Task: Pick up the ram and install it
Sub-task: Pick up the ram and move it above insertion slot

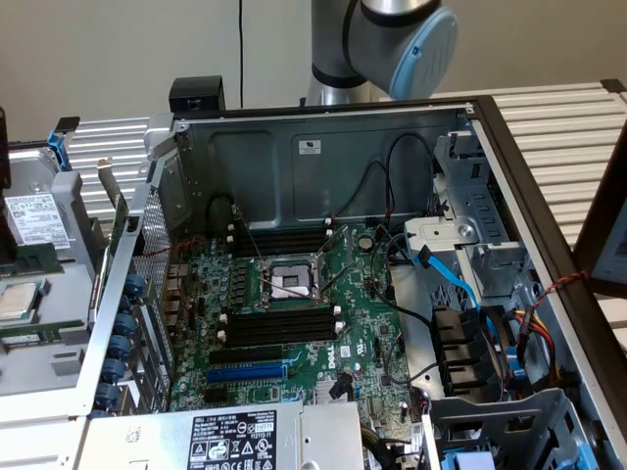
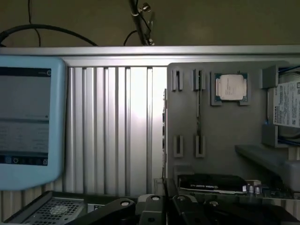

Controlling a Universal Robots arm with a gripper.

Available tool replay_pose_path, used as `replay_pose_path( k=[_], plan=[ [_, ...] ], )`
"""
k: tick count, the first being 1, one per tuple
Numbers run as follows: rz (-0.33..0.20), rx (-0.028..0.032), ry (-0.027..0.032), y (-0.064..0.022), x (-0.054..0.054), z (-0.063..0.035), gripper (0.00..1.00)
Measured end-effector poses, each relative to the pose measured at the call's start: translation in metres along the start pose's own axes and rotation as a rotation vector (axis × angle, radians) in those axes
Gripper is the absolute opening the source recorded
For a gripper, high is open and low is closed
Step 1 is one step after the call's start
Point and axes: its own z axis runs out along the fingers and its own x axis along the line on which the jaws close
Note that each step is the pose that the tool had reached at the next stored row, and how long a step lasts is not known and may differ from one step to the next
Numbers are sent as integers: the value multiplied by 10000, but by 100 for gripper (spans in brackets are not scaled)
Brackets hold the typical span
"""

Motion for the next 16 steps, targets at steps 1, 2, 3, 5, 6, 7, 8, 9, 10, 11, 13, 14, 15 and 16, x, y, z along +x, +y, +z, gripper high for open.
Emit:
replay_pose_path(
  k=[1, 2, 3, 5, 6, 7, 8, 9, 10, 11, 13, 14, 15, 16],
  plan=[
    [0, -3, -1, -42, 19, -46, 13],
    [0, -5, -2, -79, 35, -88, 13],
    [-1, -12, -1, -118, 53, -132, 13],
    [-1, -19, -3, -198, 87, -220, 13],
    [-1, -24, -3, -239, 103, -263, 13],
    [-1, -28, -5, -281, 115, -307, 13],
    [-2, -33, -6, -322, 126, -351, 13],
    [-3, -39, -8, -363, 136, -394, 13],
    [-2, -47, -8, -406, 145, -440, 13],
    [-3, -55, -8, -447, 153, -484, 13],
    [-4, -76, -13, -528, 159, -549, 13],
    [-5, -89, -16, -571, 160, -563, 13],
    [-5, -93, -17, -615, 160, -567, 13],
    [-5, -97, -21, -661, 160, -568, 13]
  ],
)
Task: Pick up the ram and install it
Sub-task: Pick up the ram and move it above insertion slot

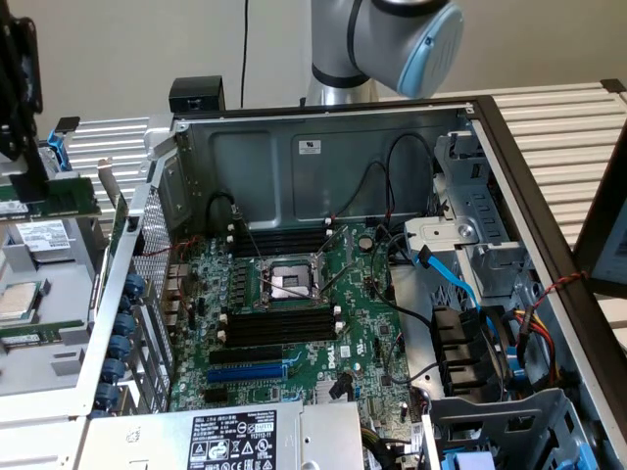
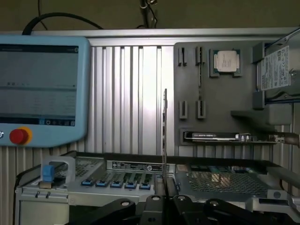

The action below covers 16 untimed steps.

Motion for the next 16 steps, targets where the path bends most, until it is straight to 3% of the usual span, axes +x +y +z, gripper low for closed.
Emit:
replay_pose_path(
  k=[16],
  plan=[
    [0, -15, -55, -729, -4, -1, 13]
  ],
)
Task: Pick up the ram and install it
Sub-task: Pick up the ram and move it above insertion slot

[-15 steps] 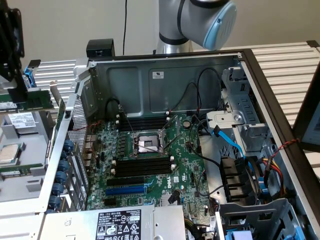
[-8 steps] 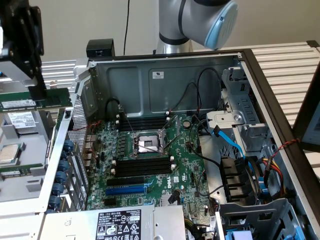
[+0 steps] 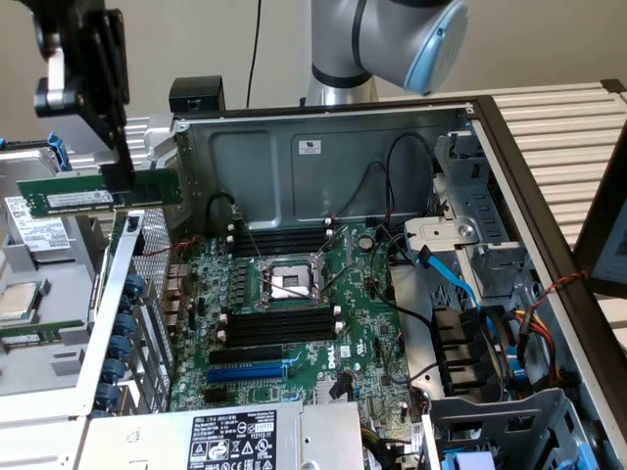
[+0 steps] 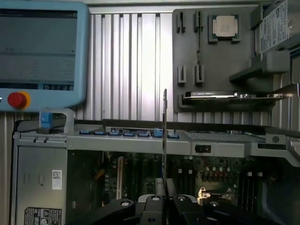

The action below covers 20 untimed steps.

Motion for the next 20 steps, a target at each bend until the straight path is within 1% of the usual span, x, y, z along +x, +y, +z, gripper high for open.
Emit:
replay_pose_path(
  k=[6, 14, 17, 18, 20],
  plan=[
    [1, 0, -44, -271, -2, 2, 13],
    [-2, -2, -48, -636, -11, 15, 13],
    [-2, -1, -48, -772, -34, 28, 13],
    [-2, -2, -45, -863, -63, 38, 13],
    [-2, -2, -44, -937, -113, 49, 13]
  ],
)
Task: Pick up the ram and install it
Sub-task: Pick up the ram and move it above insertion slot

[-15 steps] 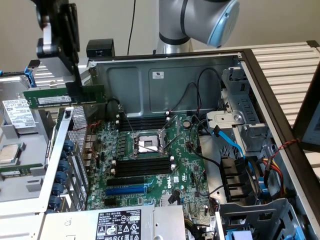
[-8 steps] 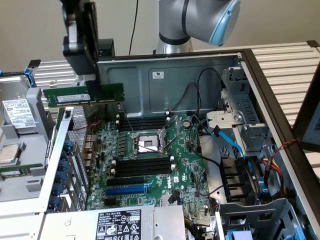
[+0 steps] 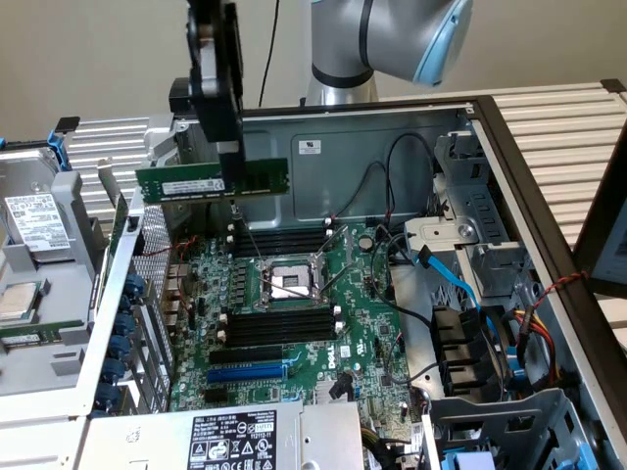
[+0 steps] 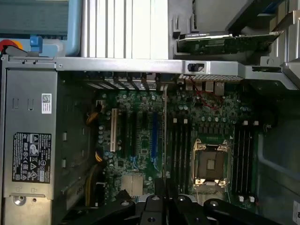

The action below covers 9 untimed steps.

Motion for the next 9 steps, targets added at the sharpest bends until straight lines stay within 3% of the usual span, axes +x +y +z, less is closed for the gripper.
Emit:
replay_pose_path(
  k=[9],
  plan=[
    [0, 0, 10, -192, -348, 52, 13]
  ],
)
